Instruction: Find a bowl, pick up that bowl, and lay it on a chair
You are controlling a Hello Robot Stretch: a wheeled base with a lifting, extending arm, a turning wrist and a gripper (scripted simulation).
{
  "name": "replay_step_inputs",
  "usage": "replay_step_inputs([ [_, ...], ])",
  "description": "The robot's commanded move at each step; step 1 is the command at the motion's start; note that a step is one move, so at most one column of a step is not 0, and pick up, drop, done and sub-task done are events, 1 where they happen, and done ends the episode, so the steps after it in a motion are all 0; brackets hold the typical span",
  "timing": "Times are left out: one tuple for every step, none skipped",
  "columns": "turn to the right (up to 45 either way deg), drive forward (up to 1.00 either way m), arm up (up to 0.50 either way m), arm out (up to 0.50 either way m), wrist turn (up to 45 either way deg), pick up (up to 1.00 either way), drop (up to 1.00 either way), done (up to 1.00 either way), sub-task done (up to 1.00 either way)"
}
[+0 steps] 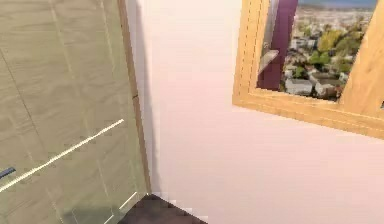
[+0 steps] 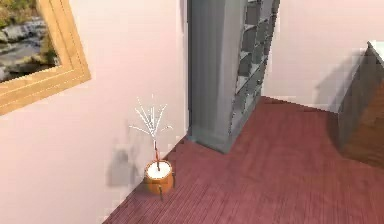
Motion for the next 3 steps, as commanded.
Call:
replay_step_inputs([
  [-45.0,0.00,0.00,0.00,0.0,0.00,0.00,0.00,0.00],
  [-27.0,0.00,0.00,0.00,0.0,0.00,0.00,0.00,0.00],
  [0.0,0.80,0.00,0.00,0.0,0.00,0.00,0.00,0.00],
])
